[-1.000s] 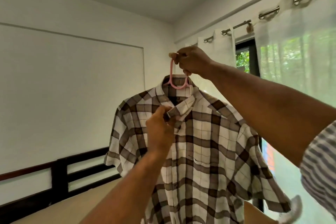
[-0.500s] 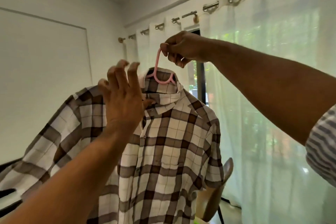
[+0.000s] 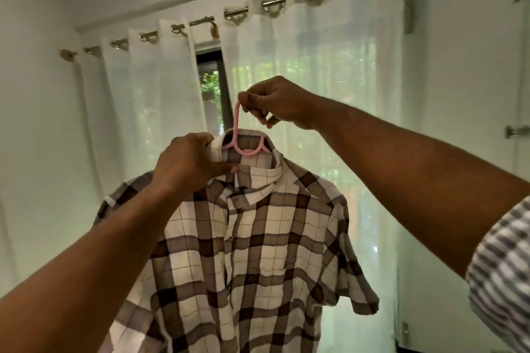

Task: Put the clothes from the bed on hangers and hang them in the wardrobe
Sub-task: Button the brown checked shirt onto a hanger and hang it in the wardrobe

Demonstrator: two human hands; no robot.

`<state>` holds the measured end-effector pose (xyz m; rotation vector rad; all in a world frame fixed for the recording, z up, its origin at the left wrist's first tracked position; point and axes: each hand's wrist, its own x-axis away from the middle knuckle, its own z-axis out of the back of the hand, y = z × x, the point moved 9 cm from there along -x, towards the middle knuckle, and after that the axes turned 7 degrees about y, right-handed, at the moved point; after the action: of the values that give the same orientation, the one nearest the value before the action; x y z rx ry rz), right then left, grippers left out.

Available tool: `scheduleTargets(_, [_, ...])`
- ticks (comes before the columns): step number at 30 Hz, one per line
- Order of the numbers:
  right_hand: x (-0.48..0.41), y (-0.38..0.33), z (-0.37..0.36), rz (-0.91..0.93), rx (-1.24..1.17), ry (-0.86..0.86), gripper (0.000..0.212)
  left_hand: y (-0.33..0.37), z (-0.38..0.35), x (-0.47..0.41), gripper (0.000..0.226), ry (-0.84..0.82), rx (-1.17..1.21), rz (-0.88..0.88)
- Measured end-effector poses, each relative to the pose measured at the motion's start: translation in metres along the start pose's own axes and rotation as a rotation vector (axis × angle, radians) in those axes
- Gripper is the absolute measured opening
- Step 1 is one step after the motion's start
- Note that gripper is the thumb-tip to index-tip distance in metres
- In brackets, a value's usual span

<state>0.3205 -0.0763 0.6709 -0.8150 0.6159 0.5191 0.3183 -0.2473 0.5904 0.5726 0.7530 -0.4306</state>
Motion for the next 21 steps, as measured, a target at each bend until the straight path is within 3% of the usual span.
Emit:
scheduleTargets(8, [0.022,0.108,0.092,-0.099,0.121,0.085,0.044,0.077,-0.142,-0.048,0.050,-0.026,0.055,-0.144])
scheduleTargets(18, [0.046,0.234,0.200,-0.295,0.370,0.167,0.038,0.178,-0.309,-0.101,0.048,-0.229,0.117,-0.361])
scheduleTargets(21, [0.045,0.266,0.231,-0.340,0.455,0.189,0.036,0.207,-0.351,-0.122,0.050,-0.317,0.238,-0.420])
